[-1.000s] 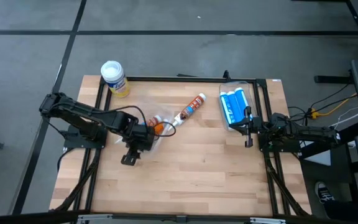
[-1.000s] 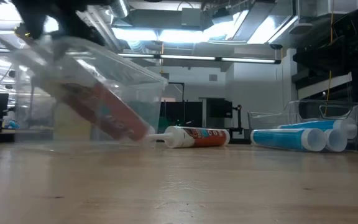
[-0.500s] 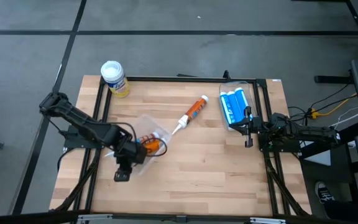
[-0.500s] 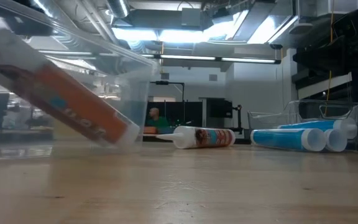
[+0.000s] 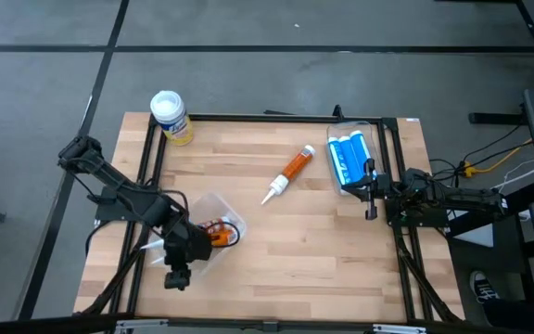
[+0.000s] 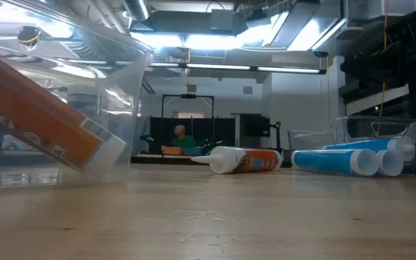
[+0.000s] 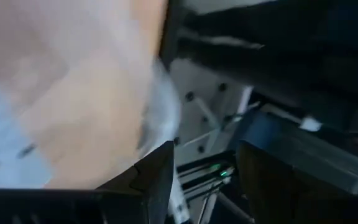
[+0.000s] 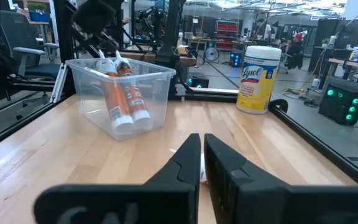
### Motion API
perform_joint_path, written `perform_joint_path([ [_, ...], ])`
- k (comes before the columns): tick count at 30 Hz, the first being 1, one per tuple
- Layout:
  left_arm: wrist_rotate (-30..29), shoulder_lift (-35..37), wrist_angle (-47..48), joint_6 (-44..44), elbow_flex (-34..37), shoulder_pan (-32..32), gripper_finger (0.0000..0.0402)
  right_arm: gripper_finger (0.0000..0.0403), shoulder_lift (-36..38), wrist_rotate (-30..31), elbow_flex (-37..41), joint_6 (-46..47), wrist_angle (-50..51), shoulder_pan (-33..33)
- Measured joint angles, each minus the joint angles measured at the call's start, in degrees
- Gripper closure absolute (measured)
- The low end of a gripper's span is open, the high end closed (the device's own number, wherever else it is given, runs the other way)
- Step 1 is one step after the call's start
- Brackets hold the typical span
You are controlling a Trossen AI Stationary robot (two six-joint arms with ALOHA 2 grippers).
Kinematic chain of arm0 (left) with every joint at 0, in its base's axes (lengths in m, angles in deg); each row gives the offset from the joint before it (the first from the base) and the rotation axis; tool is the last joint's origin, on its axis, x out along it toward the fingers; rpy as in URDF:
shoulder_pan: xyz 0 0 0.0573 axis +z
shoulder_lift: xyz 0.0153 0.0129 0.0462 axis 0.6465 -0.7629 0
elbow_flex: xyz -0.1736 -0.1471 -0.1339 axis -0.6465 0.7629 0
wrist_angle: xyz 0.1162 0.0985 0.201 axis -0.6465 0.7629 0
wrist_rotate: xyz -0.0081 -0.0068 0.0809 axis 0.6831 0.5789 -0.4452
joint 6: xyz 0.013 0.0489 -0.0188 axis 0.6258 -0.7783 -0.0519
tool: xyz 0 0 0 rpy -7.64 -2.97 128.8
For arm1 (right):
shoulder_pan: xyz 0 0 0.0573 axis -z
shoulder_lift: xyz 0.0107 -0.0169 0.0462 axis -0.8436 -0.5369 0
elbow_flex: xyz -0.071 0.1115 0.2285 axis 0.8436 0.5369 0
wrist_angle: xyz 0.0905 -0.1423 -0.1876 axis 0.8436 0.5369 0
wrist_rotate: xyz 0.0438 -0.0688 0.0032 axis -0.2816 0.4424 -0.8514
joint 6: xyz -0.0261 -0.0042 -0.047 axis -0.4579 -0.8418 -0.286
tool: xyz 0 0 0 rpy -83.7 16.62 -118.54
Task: Pick & place silicon tubes, Sealant and Lysol wipes
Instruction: Put the orange sealant into the transparent container
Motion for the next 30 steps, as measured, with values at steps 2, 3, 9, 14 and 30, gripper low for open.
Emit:
perform_joint_path([
  [2,0.6,0.8,-3.5,-0.7,0.0,1.0,0.0235,0.0378,0.0,0.0,0.0,0.0,0.0,0.0],
  [3,1.1,1.3,-4.8,-1.7,0.0,1.8,0.0236,0.0378,0.0,0.0,0.0,0.0,0.0,0.0],
  [9,-0.3,4.4,-10.9,-13.0,0.0,8.4,0.0243,0.0378,0.0,0.0,0.0,0.0,0.0,0.0],
  [14,-4.9,5.3,-15.0,-25.4,0.0,15.8,0.0249,0.0378,0.0,0.0,0.0,0.0,0.0,0.0],
  [30,-5.9,-7.0,-26.0,-42.8,-7.9,28.5,0.0256,0.0378,0.0,0.0,0.0,0.0,0.0,0.0],
])
